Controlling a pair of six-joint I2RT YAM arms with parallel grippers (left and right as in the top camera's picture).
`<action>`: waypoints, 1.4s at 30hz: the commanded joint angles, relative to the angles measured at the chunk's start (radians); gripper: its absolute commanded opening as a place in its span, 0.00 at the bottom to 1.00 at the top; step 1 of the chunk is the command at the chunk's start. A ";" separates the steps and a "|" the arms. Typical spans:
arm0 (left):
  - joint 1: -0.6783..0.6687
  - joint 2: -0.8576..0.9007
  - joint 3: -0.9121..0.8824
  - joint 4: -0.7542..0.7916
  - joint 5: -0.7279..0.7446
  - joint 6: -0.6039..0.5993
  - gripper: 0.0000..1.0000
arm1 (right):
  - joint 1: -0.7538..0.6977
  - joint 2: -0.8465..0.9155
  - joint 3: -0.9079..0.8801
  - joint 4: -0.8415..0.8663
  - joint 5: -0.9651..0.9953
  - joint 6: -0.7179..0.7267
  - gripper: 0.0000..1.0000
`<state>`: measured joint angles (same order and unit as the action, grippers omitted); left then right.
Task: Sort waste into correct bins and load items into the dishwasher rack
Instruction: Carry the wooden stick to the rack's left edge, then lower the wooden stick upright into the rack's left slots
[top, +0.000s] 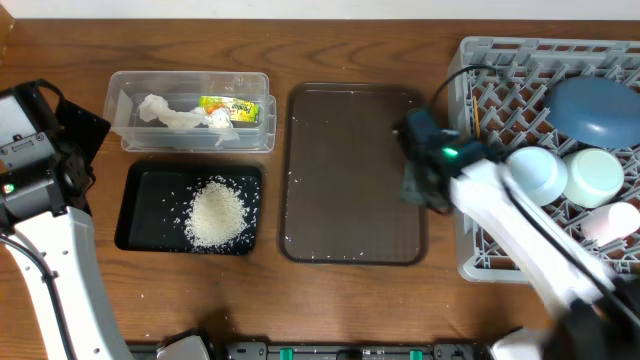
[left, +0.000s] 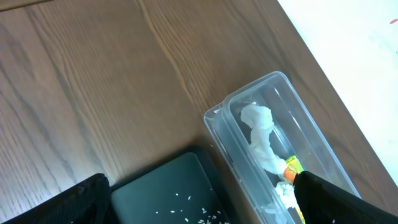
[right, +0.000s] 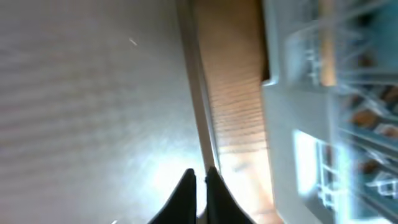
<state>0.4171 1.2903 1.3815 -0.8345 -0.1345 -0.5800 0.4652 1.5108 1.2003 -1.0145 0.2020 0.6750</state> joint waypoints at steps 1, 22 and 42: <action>0.005 0.004 0.010 -0.003 -0.009 -0.005 0.96 | -0.007 -0.150 0.015 -0.042 0.037 0.001 0.32; 0.004 0.004 0.010 -0.003 -0.009 -0.005 0.96 | 0.073 -0.406 -0.092 -0.171 -0.079 0.001 0.99; 0.005 0.004 0.010 -0.003 -0.009 -0.005 0.96 | 0.072 -0.414 -0.237 -0.027 -0.062 -0.025 0.99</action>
<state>0.4171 1.2903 1.3815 -0.8341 -0.1345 -0.5797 0.5270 1.1034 1.0252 -1.0931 0.1307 0.6697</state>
